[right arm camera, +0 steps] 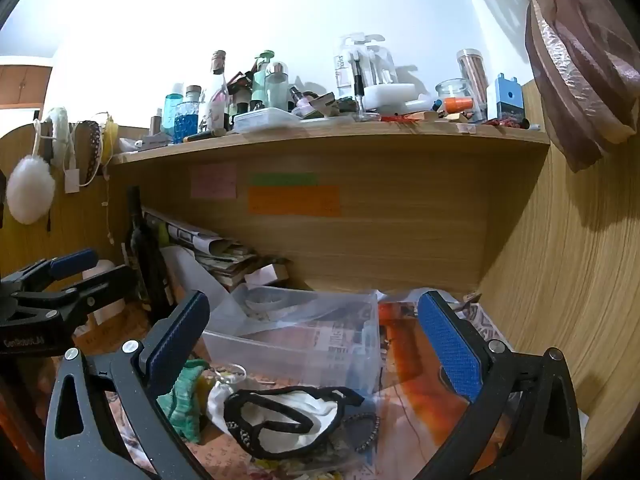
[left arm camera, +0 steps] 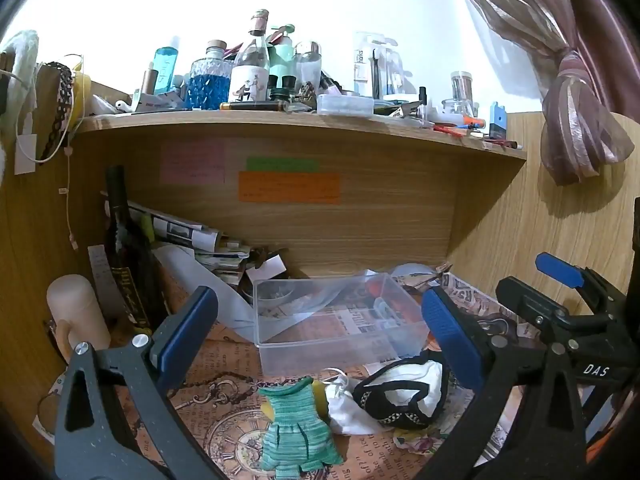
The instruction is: Organize soft objects
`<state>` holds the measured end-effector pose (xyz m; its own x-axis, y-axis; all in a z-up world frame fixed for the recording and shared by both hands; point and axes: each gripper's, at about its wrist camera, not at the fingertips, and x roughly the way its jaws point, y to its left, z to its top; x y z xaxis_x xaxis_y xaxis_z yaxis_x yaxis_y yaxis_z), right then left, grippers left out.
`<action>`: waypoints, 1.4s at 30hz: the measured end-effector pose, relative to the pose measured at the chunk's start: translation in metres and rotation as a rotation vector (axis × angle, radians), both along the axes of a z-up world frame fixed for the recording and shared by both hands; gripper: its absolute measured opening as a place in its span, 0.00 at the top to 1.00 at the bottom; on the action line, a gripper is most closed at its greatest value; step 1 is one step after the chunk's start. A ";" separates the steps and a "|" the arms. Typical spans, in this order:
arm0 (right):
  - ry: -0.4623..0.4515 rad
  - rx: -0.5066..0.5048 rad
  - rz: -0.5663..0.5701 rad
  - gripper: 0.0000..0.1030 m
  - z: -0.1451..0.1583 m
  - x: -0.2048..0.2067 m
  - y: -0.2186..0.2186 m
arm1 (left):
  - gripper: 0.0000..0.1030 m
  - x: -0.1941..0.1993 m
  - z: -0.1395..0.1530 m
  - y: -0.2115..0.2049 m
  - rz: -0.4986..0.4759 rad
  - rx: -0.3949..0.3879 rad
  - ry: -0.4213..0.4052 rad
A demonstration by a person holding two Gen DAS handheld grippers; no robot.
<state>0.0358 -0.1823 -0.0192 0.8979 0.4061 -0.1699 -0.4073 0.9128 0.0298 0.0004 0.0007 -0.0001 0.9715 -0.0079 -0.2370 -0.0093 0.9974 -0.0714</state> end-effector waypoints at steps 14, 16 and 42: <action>0.006 0.010 0.002 0.00 0.000 0.000 -0.002 | 0.00 0.001 0.000 -0.003 -0.013 0.015 -0.008; 0.005 0.011 0.002 0.00 0.000 -0.001 -0.002 | 0.00 0.001 0.001 -0.004 -0.013 0.021 -0.009; -0.014 0.012 0.011 0.00 0.004 -0.005 0.004 | 0.00 -0.004 0.004 -0.007 -0.002 0.026 -0.027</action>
